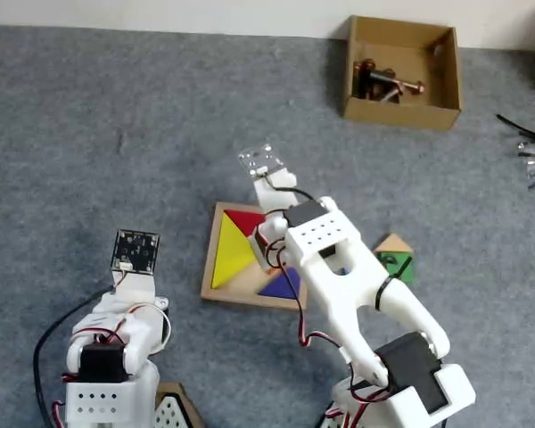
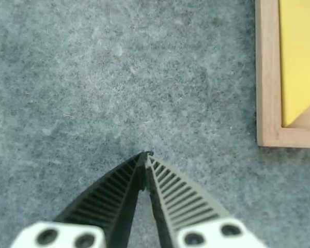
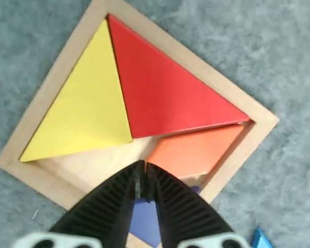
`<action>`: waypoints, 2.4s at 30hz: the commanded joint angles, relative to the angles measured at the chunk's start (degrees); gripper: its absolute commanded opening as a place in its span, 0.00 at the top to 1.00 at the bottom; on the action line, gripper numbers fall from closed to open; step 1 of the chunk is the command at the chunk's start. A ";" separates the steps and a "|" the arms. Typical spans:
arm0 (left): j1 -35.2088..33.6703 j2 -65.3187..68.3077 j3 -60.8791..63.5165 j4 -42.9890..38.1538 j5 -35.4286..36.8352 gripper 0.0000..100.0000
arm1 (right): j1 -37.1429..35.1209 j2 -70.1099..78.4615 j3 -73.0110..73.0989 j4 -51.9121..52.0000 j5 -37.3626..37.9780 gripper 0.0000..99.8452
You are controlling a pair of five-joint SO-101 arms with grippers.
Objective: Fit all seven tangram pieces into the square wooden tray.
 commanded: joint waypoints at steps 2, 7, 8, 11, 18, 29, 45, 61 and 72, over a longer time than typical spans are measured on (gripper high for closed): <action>0.66 -0.57 1.01 0.18 0.09 0.99 | 0.22 -0.48 -3.38 0.31 0.97 0.99; 0.66 -0.57 1.01 0.18 0.09 0.99 | 0.40 -0.48 -3.47 0.31 1.05 0.99; 0.66 -0.57 1.01 0.18 0.09 0.99 | 0.66 -0.48 -3.47 0.31 1.05 0.99; 0.66 -0.57 1.01 0.18 0.09 0.99 | 1.01 -0.40 -3.47 0.31 1.05 0.99; 0.66 -0.57 1.01 0.18 0.09 0.99 | 1.01 0.22 -2.95 -4.62 1.05 0.99; 0.66 -0.57 1.01 0.18 0.09 0.99 | 1.27 0.31 -0.92 -5.23 1.05 0.86; 0.66 -0.57 1.01 0.18 0.09 0.99 | 4.88 0.31 6.73 -10.77 1.14 0.86; 0.66 -0.57 1.01 0.18 0.09 0.99 | 5.05 0.31 11.91 -10.68 5.80 0.86; 0.66 -0.57 1.01 0.18 0.09 0.99 | 5.05 0.31 12.88 -9.71 5.98 0.86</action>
